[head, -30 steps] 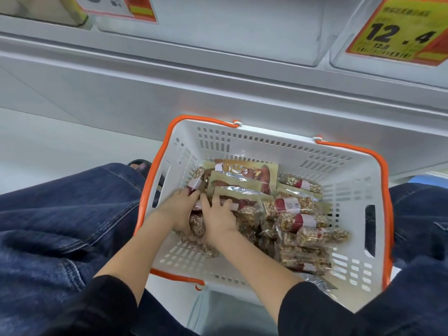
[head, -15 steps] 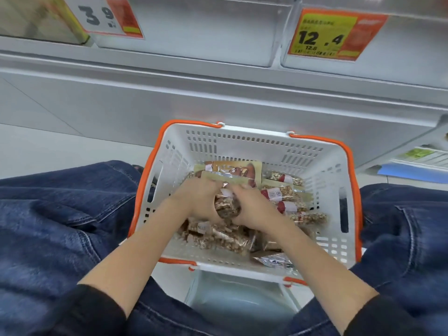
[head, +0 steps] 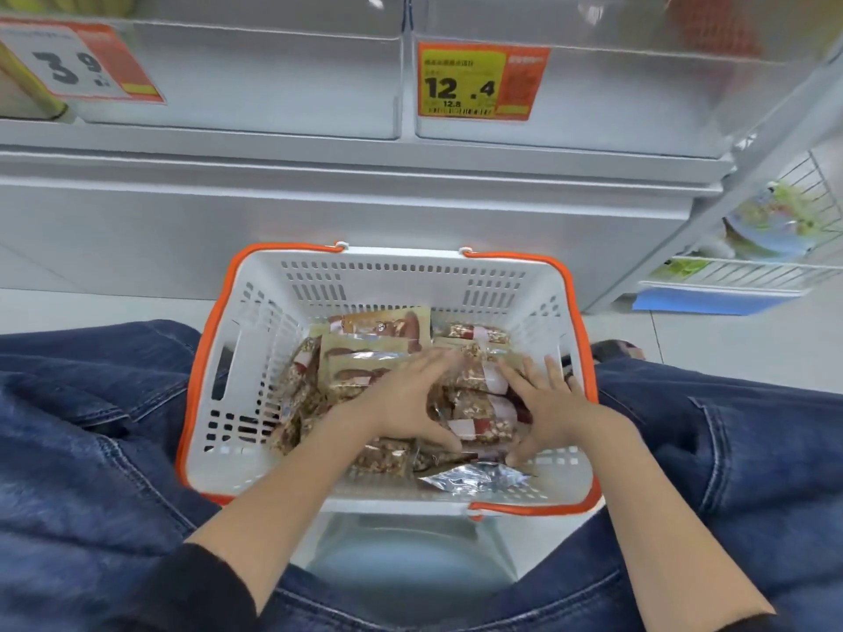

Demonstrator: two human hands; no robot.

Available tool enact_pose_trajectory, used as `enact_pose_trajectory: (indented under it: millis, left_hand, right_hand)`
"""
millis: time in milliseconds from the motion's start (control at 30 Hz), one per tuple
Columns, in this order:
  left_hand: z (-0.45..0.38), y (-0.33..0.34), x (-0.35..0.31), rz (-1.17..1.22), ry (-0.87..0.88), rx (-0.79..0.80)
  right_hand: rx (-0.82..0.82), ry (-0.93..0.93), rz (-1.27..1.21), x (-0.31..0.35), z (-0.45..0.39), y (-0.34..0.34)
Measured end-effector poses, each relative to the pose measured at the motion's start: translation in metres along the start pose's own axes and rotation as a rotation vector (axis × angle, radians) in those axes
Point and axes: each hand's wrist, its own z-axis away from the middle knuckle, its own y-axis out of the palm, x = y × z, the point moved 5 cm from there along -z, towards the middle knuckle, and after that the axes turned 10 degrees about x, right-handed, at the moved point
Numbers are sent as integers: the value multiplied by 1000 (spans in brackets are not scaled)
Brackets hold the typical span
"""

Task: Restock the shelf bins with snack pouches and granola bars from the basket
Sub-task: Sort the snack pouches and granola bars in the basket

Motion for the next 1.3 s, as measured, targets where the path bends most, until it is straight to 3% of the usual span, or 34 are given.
enact_pose_trajectory:
  millis: [100,267,367,533,600,933,1100,1300]
  left_hand:
    - [30,-10,50,243,-162,-84]
    - [47,22,125,-43,-369,198]
    - [48,53,148,-52,-430,211]
    - [55,60,173,-28,-523,67]
    - [60,61,186,15,-573,100]
    - [58,47,214,27,-549,434]
    - [50,49,213,-148,-502,348]
    - [44,51,210,81,-466,293]
  right_hand:
    - [38,-50,-91,13,15,-16]
    - [-203,-428,-230,107,6,-45]
    - [-54,-574,-201,165,-26,-13]
    - [67,-361,11,178,-87,44]
    - [95,-311,50,183,-97,48]
    - [115,-214,-78,200,-119,61]
    - [108,-184,-133,205,-122,62]
    - [122,-178,-282,208,-121,73]
